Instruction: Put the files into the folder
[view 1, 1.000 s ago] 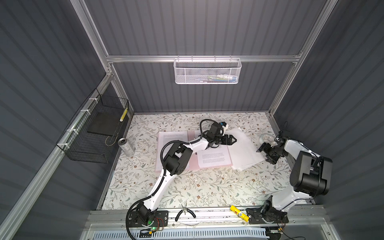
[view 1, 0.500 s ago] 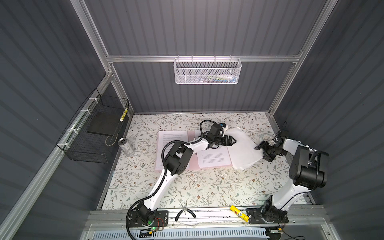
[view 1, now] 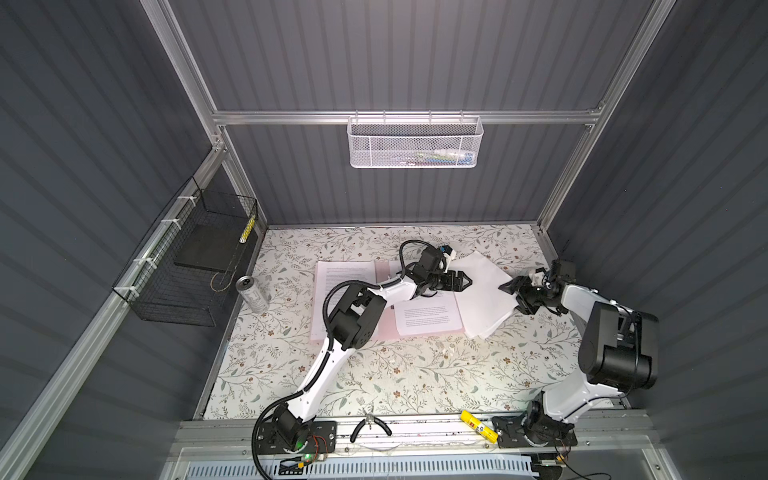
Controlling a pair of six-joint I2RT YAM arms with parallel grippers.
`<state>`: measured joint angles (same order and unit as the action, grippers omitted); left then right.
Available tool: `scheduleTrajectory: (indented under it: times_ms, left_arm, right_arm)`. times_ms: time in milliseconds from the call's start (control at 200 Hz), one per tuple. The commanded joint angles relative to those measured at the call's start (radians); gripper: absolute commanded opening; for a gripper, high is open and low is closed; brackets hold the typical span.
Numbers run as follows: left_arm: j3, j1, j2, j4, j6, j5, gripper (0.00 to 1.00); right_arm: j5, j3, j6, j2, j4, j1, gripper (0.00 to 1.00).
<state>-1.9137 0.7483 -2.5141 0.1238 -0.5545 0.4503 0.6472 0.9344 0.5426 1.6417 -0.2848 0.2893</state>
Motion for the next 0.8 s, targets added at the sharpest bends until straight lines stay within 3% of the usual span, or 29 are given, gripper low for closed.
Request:
scheduleTrajectory:
  times_ms: [0,110,320,460,701,796]
  left_arm:
    - [0.030,-0.009,-0.026,0.000,-0.002,0.014,0.86]
    - [0.045,-0.015,-0.020,0.006,-0.001,0.013,0.85]
    - [0.056,-0.017,-0.031,0.021,-0.007,0.025,0.85]
    - [0.067,-0.021,-0.033,0.029,-0.009,0.032,0.85]
    - [0.096,-0.030,-0.012,0.041,-0.008,0.025,0.85]
    - [0.097,-0.032,-0.014,0.045,-0.015,0.023,0.85]
  right_arm:
    - [0.042,-0.027,0.005,-0.059,0.021,-0.017,0.62]
    - [0.043,-0.041,-0.008,-0.116,0.003,-0.053,0.62]
    - [-0.120,-0.066,-0.045,-0.167,-0.096,-0.187,0.64]
    - [-0.156,-0.139,-0.002,-0.158,-0.024,-0.197,0.64]
    - [-0.295,-0.151,-0.021,-0.172,-0.076,-0.205,0.64]
    - [-0.327,-0.140,-0.049,-0.192,-0.087,-0.205,0.69]
